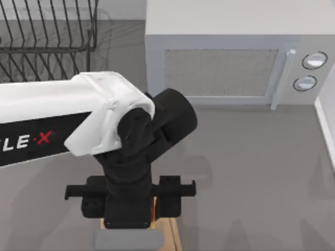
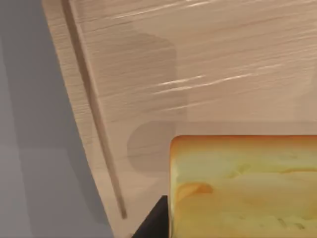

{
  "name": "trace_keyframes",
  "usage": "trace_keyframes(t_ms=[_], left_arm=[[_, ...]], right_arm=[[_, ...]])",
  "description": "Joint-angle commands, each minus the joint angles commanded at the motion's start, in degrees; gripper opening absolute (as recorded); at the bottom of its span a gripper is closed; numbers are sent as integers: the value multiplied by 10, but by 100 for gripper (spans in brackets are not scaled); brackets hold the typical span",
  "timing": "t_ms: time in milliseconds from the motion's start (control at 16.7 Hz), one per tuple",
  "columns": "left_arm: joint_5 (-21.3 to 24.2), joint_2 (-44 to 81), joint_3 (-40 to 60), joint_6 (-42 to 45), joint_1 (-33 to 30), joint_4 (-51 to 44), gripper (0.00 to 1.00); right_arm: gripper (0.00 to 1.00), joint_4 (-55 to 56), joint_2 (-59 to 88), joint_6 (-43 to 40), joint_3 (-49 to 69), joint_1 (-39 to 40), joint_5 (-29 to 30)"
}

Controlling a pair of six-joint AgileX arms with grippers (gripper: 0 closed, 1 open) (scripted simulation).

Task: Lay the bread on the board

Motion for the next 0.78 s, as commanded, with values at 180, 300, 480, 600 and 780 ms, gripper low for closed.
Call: trace_keyframes(t_ms=[180,300,480,600,780], left_arm=[[0,0,0,0,0,0,0],[0,2,1,1,2,0,0],[0,7,-5,0,3,8,0],[0,12,-15,-1,3,24,0],[0,21,-32,0,2,56,0]], right_arm=[[100,0,0,0,0,0,0],[100,0,0,0,0,0,0],[100,0,0,0,0,0,0],[100,0,0,0,0,0,0],[100,0,0,0,0,0,0]])
